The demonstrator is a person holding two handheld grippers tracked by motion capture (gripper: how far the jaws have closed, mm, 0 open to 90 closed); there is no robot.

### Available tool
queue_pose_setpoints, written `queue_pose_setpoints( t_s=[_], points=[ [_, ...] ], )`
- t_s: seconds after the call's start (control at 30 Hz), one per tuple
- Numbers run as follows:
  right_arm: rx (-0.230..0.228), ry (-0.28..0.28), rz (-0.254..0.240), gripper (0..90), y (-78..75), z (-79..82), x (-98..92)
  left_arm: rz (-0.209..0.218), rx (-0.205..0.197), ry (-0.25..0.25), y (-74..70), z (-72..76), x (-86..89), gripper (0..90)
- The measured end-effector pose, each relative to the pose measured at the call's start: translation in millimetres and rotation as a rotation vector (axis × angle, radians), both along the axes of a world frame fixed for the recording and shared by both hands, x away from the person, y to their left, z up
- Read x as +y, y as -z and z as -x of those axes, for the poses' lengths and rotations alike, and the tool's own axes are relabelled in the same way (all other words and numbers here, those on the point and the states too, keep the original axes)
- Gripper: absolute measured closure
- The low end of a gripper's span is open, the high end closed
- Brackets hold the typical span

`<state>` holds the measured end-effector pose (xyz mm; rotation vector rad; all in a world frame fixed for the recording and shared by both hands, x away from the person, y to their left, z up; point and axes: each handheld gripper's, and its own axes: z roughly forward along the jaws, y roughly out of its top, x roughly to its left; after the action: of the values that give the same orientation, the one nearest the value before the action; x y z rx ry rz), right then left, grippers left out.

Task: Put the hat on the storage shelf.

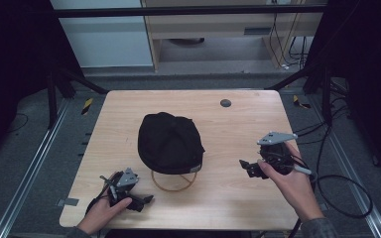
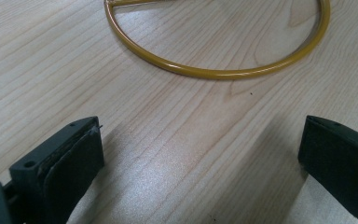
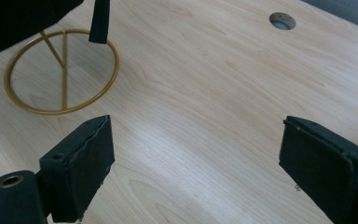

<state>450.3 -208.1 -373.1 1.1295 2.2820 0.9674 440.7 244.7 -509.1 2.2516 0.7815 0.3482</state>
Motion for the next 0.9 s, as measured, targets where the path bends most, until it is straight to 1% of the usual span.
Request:
queue_pose_setpoints(
  t_s=[0.07, 0.17, 0.2, 0.23, 0.33, 0.43, 0.57, 0.67, 0.73, 0.77, 0.83, 0.9],
  points=[
    [0.007, -0.002, -0.001, 10.5, 7.3, 0.5, 1.6, 0.0, 0.0, 0.0, 0.0, 0.0, -0.1, 0.0],
    [0.01, -0.008, 0.015, 10.5, 18.3, 1.9, 3.8, 0.001, 0.0, 0.0, 0.0, 0.0, -0.3, 0.0],
    [0.018, -0.009, 0.003, 10.6, 26.1, 2.6, 4.4, 0.0, 0.0, 0.0, 0.0, 0.0, -0.3, 0.0],
    [0.018, -0.009, 0.003, 10.6, 26.1, 2.6, 4.4, 0.001, 0.0, 0.0, 0.0, 0.0, -0.3, 0.0],
    [0.037, -0.01, 0.007, 10.8, 37.7, 3.1, 6.2, 0.001, 0.0, 0.0, 0.0, 0.1, -0.3, 0.0],
    [0.054, -0.011, -0.002, 11.2, 48.5, 2.9, 9.2, 0.001, 0.0, 0.0, 0.0, 0.1, -0.3, 0.0],
    [0.073, -0.017, -0.025, 11.3, 62.1, 4.1, 14.8, 0.001, 0.0, 0.0, 0.1, 0.0, -0.3, 0.0],
    [0.083, -0.008, -0.035, 11.6, 71.9, 3.6, 18.1, 0.001, 0.0, 0.0, 0.1, 0.1, -0.3, 0.0],
    [0.087, 0.0, -0.034, 11.7, 79.6, 1.3, 20.8, 0.001, 0.0, 0.0, 0.1, 0.1, -0.4, 0.0],
    [0.081, 0.006, -0.041, 12.2, 82.2, -0.1, 21.4, 0.001, 0.0, 0.0, 0.0, 0.1, -0.4, 0.0],
    [0.086, 0.027, -0.067, 12.3, 89.2, -4.2, 23.9, 0.001, 0.0, 0.0, 0.1, 0.1, -0.4, 0.0],
    [0.087, 0.028, -0.068, 12.3, 91.2, -5.7, 24.4, 0.001, 0.0, 0.0, 0.1, 0.1, -0.4, 0.0]
  ],
)
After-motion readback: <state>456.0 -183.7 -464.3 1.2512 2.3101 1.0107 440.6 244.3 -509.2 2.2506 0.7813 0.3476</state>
